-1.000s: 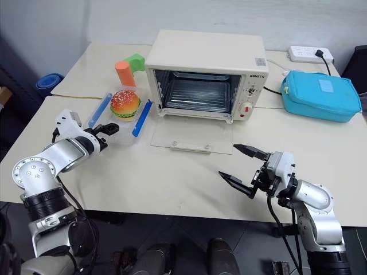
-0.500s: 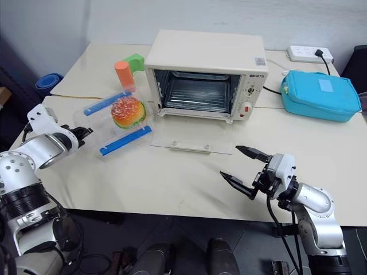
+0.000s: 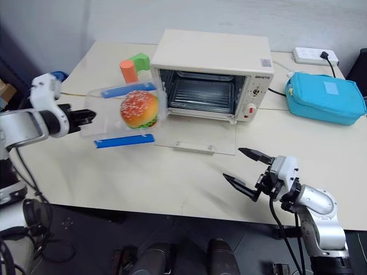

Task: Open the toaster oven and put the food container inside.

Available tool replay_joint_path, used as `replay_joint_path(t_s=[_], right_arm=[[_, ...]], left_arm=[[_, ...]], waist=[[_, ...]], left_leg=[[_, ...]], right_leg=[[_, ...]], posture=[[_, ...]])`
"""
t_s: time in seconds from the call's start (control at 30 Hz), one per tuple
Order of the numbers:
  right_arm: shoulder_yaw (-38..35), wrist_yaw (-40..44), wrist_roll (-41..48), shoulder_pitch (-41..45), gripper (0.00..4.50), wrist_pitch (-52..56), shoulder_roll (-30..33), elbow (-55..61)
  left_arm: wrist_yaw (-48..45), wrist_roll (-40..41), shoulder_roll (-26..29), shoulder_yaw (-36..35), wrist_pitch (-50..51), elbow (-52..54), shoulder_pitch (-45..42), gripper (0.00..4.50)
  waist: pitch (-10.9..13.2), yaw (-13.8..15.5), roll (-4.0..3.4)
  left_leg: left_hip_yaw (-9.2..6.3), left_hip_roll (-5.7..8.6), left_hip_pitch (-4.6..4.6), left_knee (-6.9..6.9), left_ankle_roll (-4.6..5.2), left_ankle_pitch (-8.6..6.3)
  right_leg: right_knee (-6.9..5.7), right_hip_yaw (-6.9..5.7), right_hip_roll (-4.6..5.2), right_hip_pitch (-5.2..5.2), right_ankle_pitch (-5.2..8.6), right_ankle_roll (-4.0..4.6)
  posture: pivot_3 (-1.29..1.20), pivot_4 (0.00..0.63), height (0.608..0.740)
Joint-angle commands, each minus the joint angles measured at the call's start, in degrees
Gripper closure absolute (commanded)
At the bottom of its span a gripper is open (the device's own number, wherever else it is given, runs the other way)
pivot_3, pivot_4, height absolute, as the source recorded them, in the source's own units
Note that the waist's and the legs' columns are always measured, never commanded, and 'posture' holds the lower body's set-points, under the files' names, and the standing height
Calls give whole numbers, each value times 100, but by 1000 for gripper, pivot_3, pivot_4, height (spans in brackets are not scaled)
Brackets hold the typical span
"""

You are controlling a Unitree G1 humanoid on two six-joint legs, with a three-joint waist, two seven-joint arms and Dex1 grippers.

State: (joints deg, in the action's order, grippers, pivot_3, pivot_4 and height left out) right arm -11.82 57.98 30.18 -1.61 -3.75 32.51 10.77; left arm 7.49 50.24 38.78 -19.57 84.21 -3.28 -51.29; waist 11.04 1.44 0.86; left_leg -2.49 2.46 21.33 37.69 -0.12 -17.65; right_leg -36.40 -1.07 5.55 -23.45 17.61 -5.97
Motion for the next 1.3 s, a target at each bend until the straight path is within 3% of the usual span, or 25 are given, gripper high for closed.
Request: replay_joint_path(t_s=[0.03,0.27,0.33,0.63,0.87,1.03,1.2,1.3], right_arm=[[-220,-114,29,-233,0,-95,19,264],[-215,-446,-16,-723,0,-176,-170,640],[-201,-531,-47,-869,0,-216,-236,746],[-201,-839,-129,-1129,0,-284,-382,972],[-183,-913,-150,-1082,0,-291,-401,973],[-218,-894,-56,-1035,0,-113,-269,1067],[-26,-806,218,-972,0,645,76,1385],[285,-883,270,-748,570,1254,280,1595]], left_arm=[[-48,-320,-492,311,79,-42,-468,4496],[-115,-1251,-1316,993,-241,-659,-1095,4496],[-404,-1613,-1229,1607,-381,-865,-1263,4496],[-493,-2252,-1933,1258,-904,-1780,-1658,4496],[-524,-2389,-2282,719,-1204,-1948,-1767,2407],[-1023,-2330,-1780,585,-1188,-1616,-1486,830],[-2356,-2135,-675,780,-1364,-937,-664,830],[-3919,-2191,89,1166,-2585,-346,348,1394]], waist=[[1,-11,1],[3,-78,5],[3,-73,5],[3,20,5],[3,-6,6],[3,-58,6],[2,-145,3],[2,-172,3]], left_leg=[[2,-3,0,0,-1,-1],[29,-20,-4,-4,-11,0],[30,-20,-4,-3,-12,0],[37,-14,-6,5,-10,0],[30,-12,-1,12,-4,-1],[45,-22,-5,8,-9,-3],[63,-24,-16,-1,-11,-3],[57,-31,-15,1,-13,-4]], right_leg=[[-1,0,-2,0,0,0],[-8,0,-12,-11,1,-1],[-6,-2,-14,-12,1,-1],[-7,-2,-11,-8,0,-3],[-7,-4,-11,-7,0,-4],[-11,-10,-15,-16,0,-4],[-22,-2,-15,-21,0,-3],[-19,5,-16,-21,1,-1]], posture=[[0,150,740],[0,150,740],[0,150,740],[0,150,740],[0,150,740],[0,150,740],[0,150,740],[0,150,740]])
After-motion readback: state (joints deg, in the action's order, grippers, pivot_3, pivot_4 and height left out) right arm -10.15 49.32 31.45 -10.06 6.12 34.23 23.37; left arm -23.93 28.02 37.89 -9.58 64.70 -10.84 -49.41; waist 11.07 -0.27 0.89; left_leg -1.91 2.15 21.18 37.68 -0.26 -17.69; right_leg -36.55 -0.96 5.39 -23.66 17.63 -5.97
